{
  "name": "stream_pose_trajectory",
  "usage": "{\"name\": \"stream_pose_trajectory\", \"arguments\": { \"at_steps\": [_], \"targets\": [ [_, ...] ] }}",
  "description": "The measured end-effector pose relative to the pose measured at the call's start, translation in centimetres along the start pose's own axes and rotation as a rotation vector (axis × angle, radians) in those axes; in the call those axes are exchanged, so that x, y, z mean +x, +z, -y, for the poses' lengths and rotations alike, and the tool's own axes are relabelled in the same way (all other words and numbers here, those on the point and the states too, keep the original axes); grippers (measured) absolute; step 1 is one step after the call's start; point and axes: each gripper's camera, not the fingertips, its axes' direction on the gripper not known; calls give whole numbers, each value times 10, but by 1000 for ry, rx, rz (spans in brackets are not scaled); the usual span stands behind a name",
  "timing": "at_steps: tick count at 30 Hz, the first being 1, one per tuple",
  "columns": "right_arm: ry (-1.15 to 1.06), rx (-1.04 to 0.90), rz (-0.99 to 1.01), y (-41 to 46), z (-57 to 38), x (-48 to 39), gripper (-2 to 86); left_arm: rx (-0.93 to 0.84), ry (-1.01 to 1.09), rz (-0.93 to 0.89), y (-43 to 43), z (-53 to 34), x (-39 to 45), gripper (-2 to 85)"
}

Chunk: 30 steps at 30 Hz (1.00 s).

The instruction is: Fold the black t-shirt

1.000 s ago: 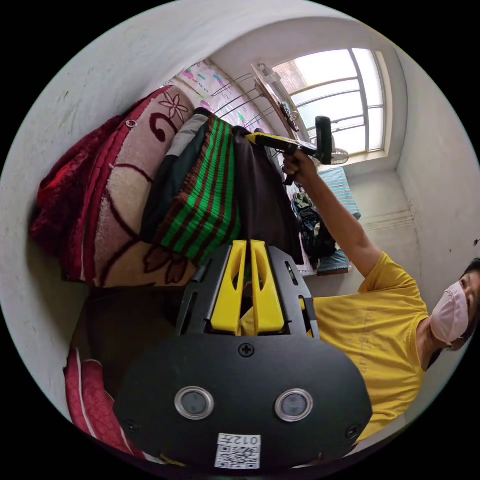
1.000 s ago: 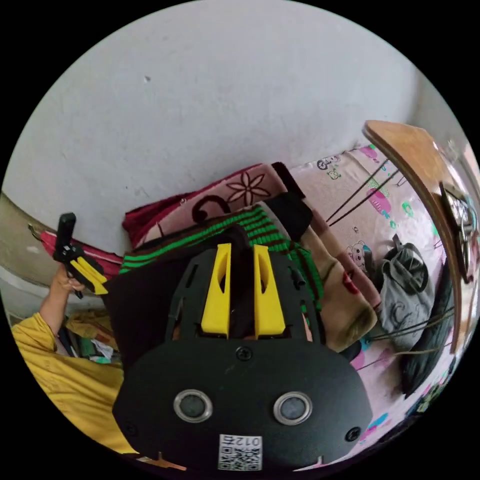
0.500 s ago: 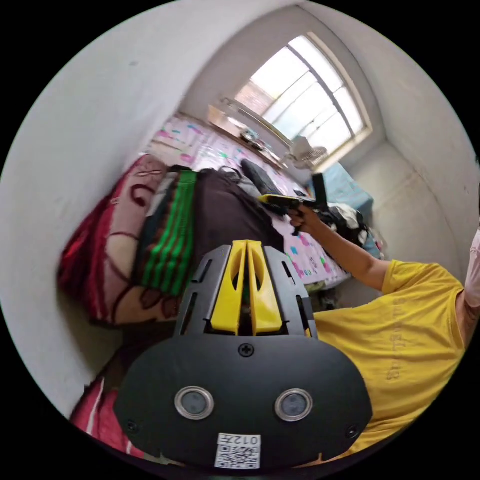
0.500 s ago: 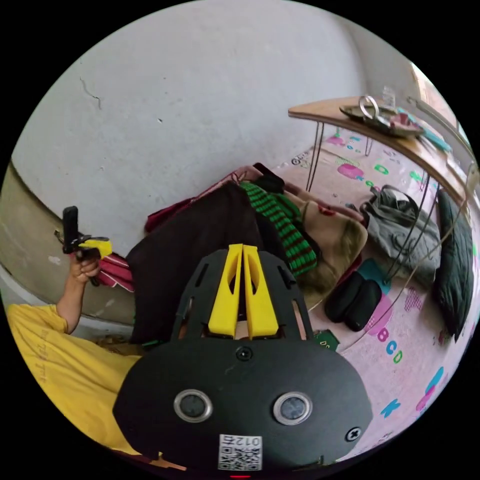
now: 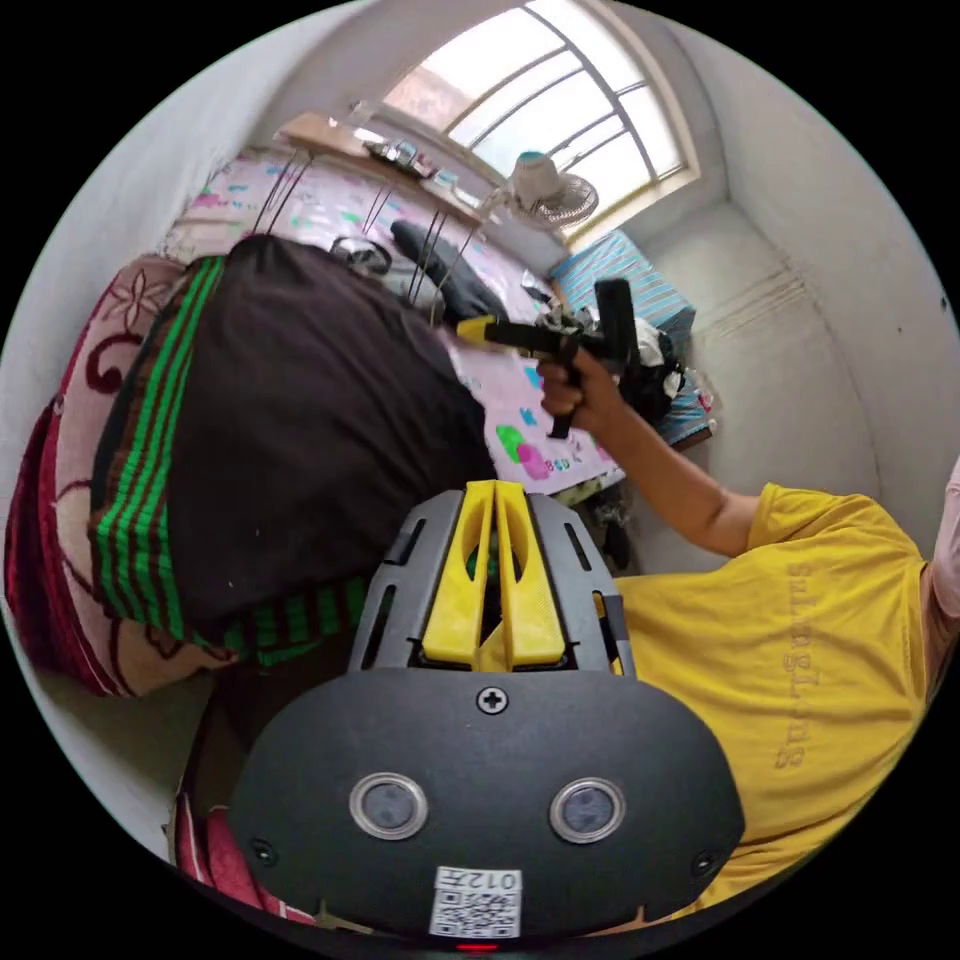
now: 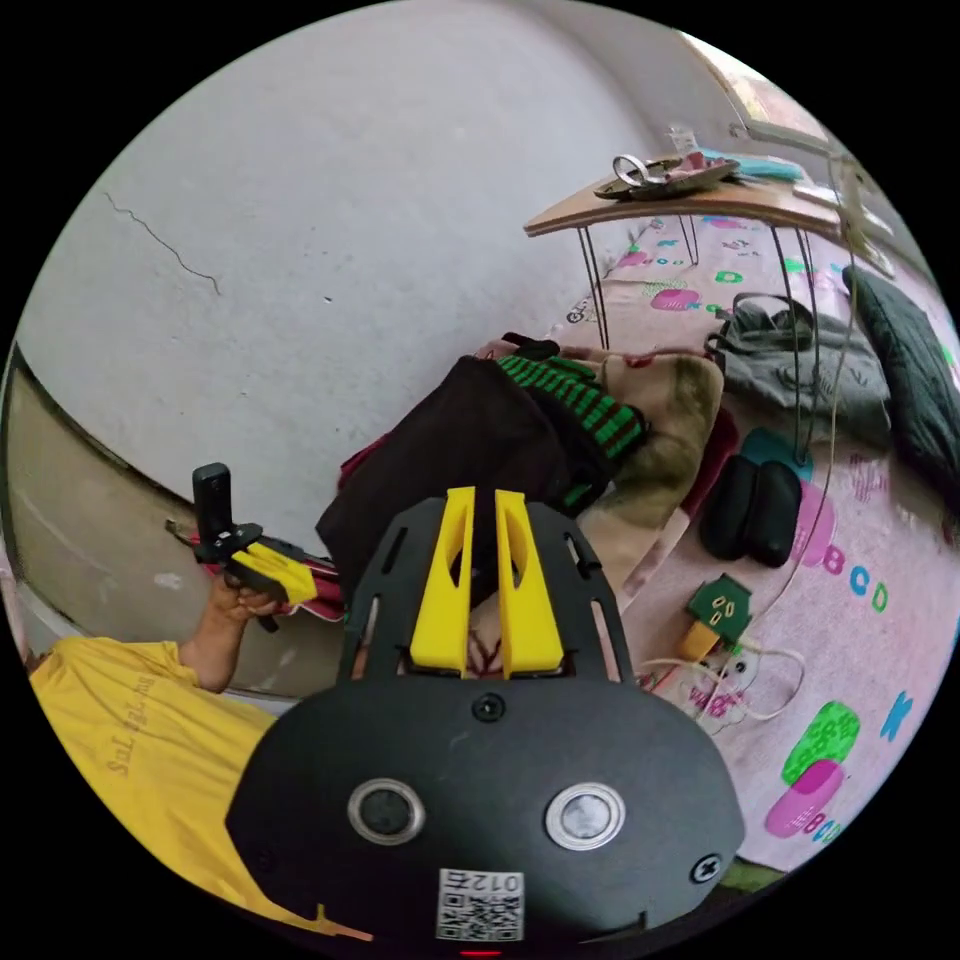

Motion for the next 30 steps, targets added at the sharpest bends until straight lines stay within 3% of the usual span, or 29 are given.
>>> {"name": "stream_pose_trajectory", "arguments": {
  "at_steps": [6,13,16,19,21,26,30],
  "targets": [
    [228,-20,112,-2,1,33,46,-142,76,48,57,29,17,1],
    [244,63,165,-38,-12,36,4,-208,99,0,89,20,27,0],
    [304,-28,150,-22,-18,54,2,-146,88,2,74,15,21,0],
    [357,14,267,-15,-22,66,2,-10,3,66,44,11,-3,0],
    [344,30,215,-22,-20,58,2,33,-38,95,35,8,-19,0],
    [278,192,-17,-61,-18,26,5,-216,-102,155,79,-17,-50,-1],
    [48,221,-63,-62,24,-39,6,-38,-117,78,70,-41,-50,-1]
  ]
}}
